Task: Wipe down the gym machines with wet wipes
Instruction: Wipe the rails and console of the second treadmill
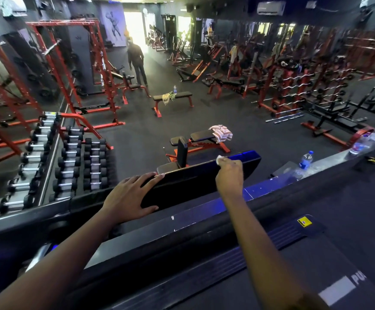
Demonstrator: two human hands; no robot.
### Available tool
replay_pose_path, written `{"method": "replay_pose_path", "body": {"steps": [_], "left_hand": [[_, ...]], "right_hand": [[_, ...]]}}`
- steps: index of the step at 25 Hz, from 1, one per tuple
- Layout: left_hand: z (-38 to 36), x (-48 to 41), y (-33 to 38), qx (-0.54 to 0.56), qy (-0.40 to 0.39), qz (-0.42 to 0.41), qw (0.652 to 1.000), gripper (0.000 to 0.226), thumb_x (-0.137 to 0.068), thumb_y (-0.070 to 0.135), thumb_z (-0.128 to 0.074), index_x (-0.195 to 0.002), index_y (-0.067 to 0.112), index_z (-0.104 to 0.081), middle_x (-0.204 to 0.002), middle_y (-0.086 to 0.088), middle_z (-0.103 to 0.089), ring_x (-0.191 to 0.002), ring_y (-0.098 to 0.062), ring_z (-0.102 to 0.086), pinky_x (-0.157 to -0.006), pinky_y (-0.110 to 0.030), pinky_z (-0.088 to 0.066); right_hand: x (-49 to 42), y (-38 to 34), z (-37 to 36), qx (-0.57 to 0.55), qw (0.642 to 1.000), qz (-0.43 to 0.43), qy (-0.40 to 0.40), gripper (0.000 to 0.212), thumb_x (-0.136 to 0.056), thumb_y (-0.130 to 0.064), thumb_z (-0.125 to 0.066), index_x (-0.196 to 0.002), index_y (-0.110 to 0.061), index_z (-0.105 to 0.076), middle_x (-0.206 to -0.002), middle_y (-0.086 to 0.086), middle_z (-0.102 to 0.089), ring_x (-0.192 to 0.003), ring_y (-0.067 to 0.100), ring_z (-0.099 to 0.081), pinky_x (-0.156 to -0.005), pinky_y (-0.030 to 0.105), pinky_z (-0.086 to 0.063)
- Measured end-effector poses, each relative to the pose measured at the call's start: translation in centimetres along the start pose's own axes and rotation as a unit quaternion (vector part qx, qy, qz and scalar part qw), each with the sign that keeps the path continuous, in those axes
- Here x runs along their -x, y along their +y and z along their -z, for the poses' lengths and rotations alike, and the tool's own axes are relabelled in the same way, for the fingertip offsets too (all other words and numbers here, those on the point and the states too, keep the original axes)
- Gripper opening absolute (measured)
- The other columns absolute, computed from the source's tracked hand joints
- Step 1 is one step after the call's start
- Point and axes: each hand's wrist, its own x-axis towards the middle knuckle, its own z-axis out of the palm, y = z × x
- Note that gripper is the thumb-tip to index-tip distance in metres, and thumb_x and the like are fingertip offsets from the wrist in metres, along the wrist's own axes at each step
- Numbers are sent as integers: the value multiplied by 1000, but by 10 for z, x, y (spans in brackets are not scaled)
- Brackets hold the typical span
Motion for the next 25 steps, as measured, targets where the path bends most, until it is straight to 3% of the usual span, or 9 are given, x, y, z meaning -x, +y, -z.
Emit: {"method": "replay_pose_path", "body": {"steps": [7, 10, 11, 13, 15, 17, 20, 25], "left_hand": [[-1, 0, -1, 11, -2, -3, 1000, 88, -75, 70, -46, -149, 29, -23, -139, 0, -50, -106, -24, -62, -83, -39, -53], [-2, 1, -3, 13, -2, -11, 1000, 89, -74, 69, -48, -148, 26, -26, -138, -2, -50, -107, -26, -62, -84, -39, -53], [-2, 1, -2, 11, -2, -11, 1000, 89, -74, 69, -48, -148, 25, -26, -138, -2, -50, -108, -26, -61, -86, -39, -52], [-2, 2, -2, 2, -1, -9, 1000, 90, -74, 69, -47, -150, 26, -26, -139, -2, -49, -110, -26, -60, -87, -39, -51], [-1, 2, -1, -6, -3, -5, 1000, 91, -74, 70, -46, -150, 27, -23, -141, -2, -48, -111, -26, -60, -89, -39, -51], [-1, 3, 0, -9, -8, -2, 1000, 91, -74, 71, -45, -151, 28, -22, -141, -2, -48, -112, -26, -59, -89, -40, -51], [0, 2, 0, -12, -10, -2, 1000, 91, -74, 69, -46, -150, 27, -23, -141, -2, -48, -112, -26, -59, -89, -40, -50], [1, 0, 1, -12, -14, -1, 1000, 89, -76, 68, -45, -151, 26, -22, -140, -3, -48, -109, -26, -59, -89, -39, -50]], "right_hand": [[50, -80, -36, -60, 991, 115, 6, 36, -92, 3, -40, -125, -3, -55, -117, 10, -62, -99, 27, -49, -85, 33, -45], [65, -84, -35, -154, 969, 192, 14, 33, -83, 7, -48, -109, 0, -67, -107, 9, -69, -90, 28, -59, -81, 32, -52], [64, -76, -31, -211, 962, 174, 9, 32, -81, 8, -49, -105, -2, -69, -104, 7, -70, -90, 26, -62, -84, 26, -51], [64, -49, -22, -294, 954, 51, 31, 31, -83, 8, -53, -104, -6, -71, -102, 1, -70, -92, 12, -64, -85, 3, -41], [64, -15, -21, -347, 917, -123, 154, 31, -83, 9, -57, -104, -8, -71, -100, 2, -69, -84, 9, -64, -75, -5, -35], [64, 9, -32, -384, 864, -230, 230, 32, -84, 12, -55, -106, -6, -68, -101, 4, -64, -88, 14, -63, -76, 2, -42], [63, 7, -64, -411, 851, -242, 221, 32, -83, 13, -54, -107, -4, -65, -103, 5, -61, -98, 24, -61, -88, 34, -51], [96, -34, -107, -435, 841, -242, 211, 26, -79, 15, -57, -97, -2, -67, -96, 1, -61, -90, 19, -60, -82, 38, -52]]}}
